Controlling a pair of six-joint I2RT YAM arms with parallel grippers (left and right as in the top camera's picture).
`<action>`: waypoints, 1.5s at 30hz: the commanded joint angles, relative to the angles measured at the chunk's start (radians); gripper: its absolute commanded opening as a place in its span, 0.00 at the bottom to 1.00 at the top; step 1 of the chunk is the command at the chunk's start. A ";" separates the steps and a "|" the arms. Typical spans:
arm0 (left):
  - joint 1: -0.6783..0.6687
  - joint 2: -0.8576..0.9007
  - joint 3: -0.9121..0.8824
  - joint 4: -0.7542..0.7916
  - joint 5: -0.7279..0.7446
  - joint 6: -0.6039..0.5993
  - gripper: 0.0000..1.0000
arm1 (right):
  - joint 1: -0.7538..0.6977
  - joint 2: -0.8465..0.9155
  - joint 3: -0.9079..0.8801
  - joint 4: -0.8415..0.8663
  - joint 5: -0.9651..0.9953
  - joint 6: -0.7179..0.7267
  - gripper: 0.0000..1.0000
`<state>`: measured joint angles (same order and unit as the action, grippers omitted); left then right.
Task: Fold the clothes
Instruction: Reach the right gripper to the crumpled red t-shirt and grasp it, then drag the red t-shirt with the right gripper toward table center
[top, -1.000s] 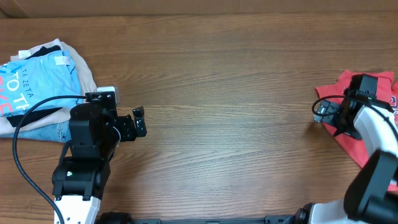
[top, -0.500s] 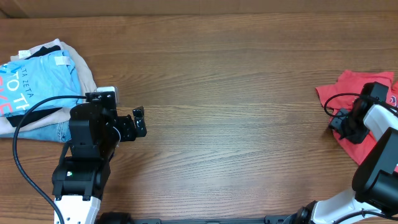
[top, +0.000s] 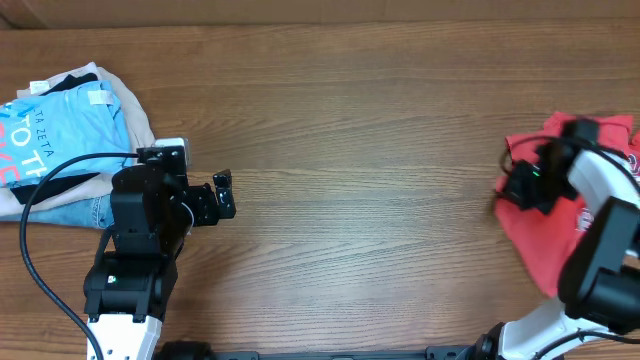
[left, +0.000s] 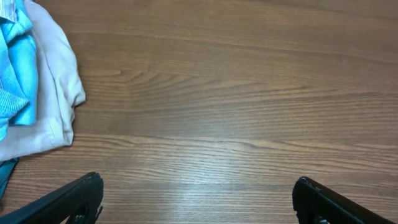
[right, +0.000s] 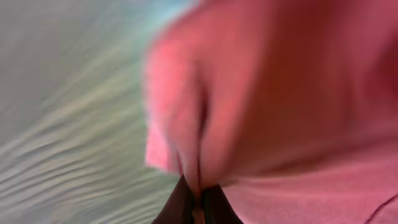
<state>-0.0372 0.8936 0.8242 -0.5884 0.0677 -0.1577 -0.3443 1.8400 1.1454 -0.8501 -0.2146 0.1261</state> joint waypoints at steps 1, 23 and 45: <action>0.005 0.001 0.026 0.021 -0.001 0.001 1.00 | 0.132 0.000 0.100 -0.021 -0.153 -0.029 0.04; 0.005 0.041 0.026 0.074 0.004 0.000 1.00 | 0.636 -0.009 0.452 0.375 -0.198 0.185 0.81; -0.196 0.528 0.026 0.283 0.139 -0.075 1.00 | 0.164 -0.194 0.460 -0.270 0.154 0.128 1.00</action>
<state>-0.1970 1.3464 0.8288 -0.3309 0.1890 -0.1856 -0.1661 1.6596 1.5848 -1.1034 -0.0811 0.2825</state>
